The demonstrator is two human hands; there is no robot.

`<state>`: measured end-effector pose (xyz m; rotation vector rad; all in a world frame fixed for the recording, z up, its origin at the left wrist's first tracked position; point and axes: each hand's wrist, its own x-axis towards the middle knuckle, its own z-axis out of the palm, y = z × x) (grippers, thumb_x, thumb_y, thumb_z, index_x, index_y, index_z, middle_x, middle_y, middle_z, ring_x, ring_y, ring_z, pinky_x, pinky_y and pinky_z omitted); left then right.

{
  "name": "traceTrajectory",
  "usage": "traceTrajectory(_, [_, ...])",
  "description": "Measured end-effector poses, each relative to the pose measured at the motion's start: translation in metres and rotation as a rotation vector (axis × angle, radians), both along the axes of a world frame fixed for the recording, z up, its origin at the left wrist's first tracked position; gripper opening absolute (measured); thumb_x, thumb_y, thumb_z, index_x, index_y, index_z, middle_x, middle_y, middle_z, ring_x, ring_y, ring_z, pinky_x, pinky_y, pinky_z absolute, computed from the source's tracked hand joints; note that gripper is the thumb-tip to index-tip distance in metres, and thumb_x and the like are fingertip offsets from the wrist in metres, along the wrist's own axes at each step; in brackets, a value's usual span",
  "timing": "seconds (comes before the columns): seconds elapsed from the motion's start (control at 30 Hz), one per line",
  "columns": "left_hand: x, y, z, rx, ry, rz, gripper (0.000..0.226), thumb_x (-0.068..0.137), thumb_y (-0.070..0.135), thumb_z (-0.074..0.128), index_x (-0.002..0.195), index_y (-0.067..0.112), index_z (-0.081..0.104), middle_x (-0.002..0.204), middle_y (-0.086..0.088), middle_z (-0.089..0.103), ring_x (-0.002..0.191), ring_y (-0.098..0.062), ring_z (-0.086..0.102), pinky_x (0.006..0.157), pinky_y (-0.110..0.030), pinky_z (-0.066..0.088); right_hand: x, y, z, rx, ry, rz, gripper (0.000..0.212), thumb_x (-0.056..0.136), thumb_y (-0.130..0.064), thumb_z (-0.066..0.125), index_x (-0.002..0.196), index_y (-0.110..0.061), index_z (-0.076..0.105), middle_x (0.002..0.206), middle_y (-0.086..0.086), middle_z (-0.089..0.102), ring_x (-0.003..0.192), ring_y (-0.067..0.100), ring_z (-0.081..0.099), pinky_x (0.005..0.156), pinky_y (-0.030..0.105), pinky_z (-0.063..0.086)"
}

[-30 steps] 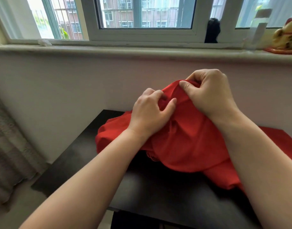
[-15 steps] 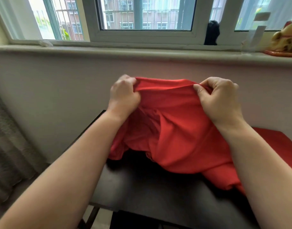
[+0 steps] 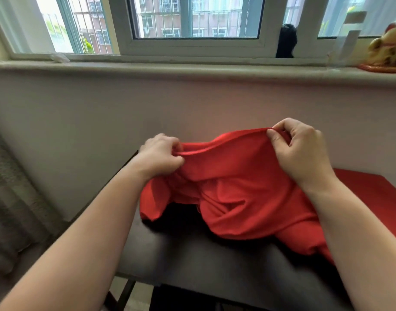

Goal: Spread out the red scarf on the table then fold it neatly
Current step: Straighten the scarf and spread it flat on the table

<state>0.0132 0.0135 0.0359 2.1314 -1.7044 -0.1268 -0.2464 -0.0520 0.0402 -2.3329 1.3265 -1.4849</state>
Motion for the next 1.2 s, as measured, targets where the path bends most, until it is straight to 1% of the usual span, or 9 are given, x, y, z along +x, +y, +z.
traceTrajectory(0.07, [-0.017, 0.002, 0.003, -0.029, 0.061, -0.156, 0.031, 0.065, 0.037, 0.057, 0.096, 0.030, 0.059, 0.103, -0.002, 0.056, 0.105, -0.021, 0.054, 0.095, -0.027, 0.042, 0.008, 0.005, 0.000, 0.017, 0.033, 0.038, 0.014, 0.086, -0.031, 0.062, 0.080, -0.019, 0.066, 0.059, -0.010, 0.054, 0.065, 0.024, 0.060, 0.063, 0.035, 0.049])
traceTrajectory(0.17, [-0.060, 0.000, 0.010, -0.204, 0.214, -0.395, 0.032, 0.076, 0.025, 0.068, 0.104, 0.021, 0.054, 0.108, 0.003, 0.059, 0.102, -0.006, 0.053, 0.087, -0.014, 0.038, 0.016, 0.011, 0.002, 0.040, 0.054, 0.087, 0.012, 0.083, -0.032, 0.065, 0.079, -0.021, 0.068, 0.066, -0.005, 0.066, 0.069, 0.021, 0.064, 0.066, 0.037, 0.052])
traceTrajectory(0.27, [-0.087, -0.008, 0.008, -0.345, 0.353, -0.418, 0.029, 0.077, 0.024, 0.071, 0.100, 0.018, 0.053, 0.094, 0.006, 0.060, 0.090, -0.009, 0.060, 0.081, -0.020, 0.048, 0.018, 0.015, 0.004, 0.047, 0.068, 0.103, 0.013, 0.080, -0.035, 0.066, 0.078, -0.022, 0.069, 0.071, -0.004, 0.069, 0.073, 0.020, 0.066, 0.067, 0.038, 0.053])
traceTrajectory(0.4, [-0.097, -0.010, -0.001, -0.538, 0.443, -0.464, 0.021, 0.081, 0.010, 0.064, 0.091, 0.021, 0.049, 0.080, 0.005, 0.059, 0.067, -0.007, 0.061, 0.065, -0.019, 0.049, 0.011, 0.013, 0.006, 0.048, 0.049, 0.084, 0.018, 0.079, -0.039, 0.063, 0.078, -0.022, 0.069, 0.073, -0.003, 0.070, 0.075, 0.021, 0.066, 0.068, 0.040, 0.053])
traceTrajectory(0.6, [-0.085, -0.010, -0.013, -0.673, 0.230, -0.368, 0.011, 0.083, 0.004, 0.051, 0.087, 0.012, 0.056, 0.063, 0.015, 0.046, 0.054, 0.002, 0.043, 0.062, -0.023, 0.040, 0.011, 0.013, 0.007, 0.054, 0.029, 0.093, 0.016, 0.080, -0.037, 0.065, 0.076, -0.022, 0.069, 0.072, -0.003, 0.069, 0.074, 0.021, 0.065, 0.069, 0.041, 0.053])
traceTrajectory(0.77, [-0.082, -0.009, -0.017, -0.693, 0.155, -0.361, 0.017, 0.082, 0.021, 0.063, 0.097, 0.013, 0.062, 0.084, 0.000, 0.067, 0.072, -0.015, 0.061, 0.073, -0.028, 0.047, 0.015, 0.015, 0.010, 0.049, 0.017, 0.104, 0.017, 0.081, -0.038, 0.066, 0.075, -0.022, 0.069, 0.071, -0.004, 0.068, 0.072, 0.019, 0.065, 0.068, 0.040, 0.053])
traceTrajectory(0.9, [-0.082, -0.009, -0.020, -0.683, 0.159, -0.303, 0.023, 0.078, 0.024, 0.068, 0.098, 0.015, 0.059, 0.085, 0.003, 0.063, 0.072, -0.016, 0.059, 0.072, -0.030, 0.048, 0.015, 0.017, 0.011, 0.045, 0.021, 0.108, 0.017, 0.081, -0.037, 0.067, 0.074, -0.022, 0.068, 0.069, -0.005, 0.068, 0.070, 0.018, 0.064, 0.066, 0.039, 0.053])
traceTrajectory(1.1, [-0.079, -0.009, -0.020, -0.652, 0.107, -0.282, 0.014, 0.083, 0.027, 0.062, 0.085, 0.013, 0.061, 0.076, 0.004, 0.063, 0.070, -0.018, 0.060, 0.068, -0.032, 0.048, 0.013, 0.017, 0.011, 0.045, 0.028, 0.099, 0.017, 0.080, -0.039, 0.067, 0.075, -0.023, 0.069, 0.069, -0.004, 0.068, 0.070, 0.019, 0.064, 0.067, 0.040, 0.053])
traceTrajectory(1.2, [-0.074, -0.006, -0.015, -0.693, 0.241, -0.296, 0.013, 0.086, 0.023, 0.059, 0.080, 0.011, 0.062, 0.069, 0.002, 0.062, 0.063, -0.008, 0.054, 0.065, -0.027, 0.046, 0.012, 0.016, 0.010, 0.060, 0.027, 0.085, 0.022, 0.078, -0.045, 0.063, 0.075, -0.024, 0.068, 0.068, -0.004, 0.068, 0.070, 0.021, 0.064, 0.067, 0.041, 0.053])
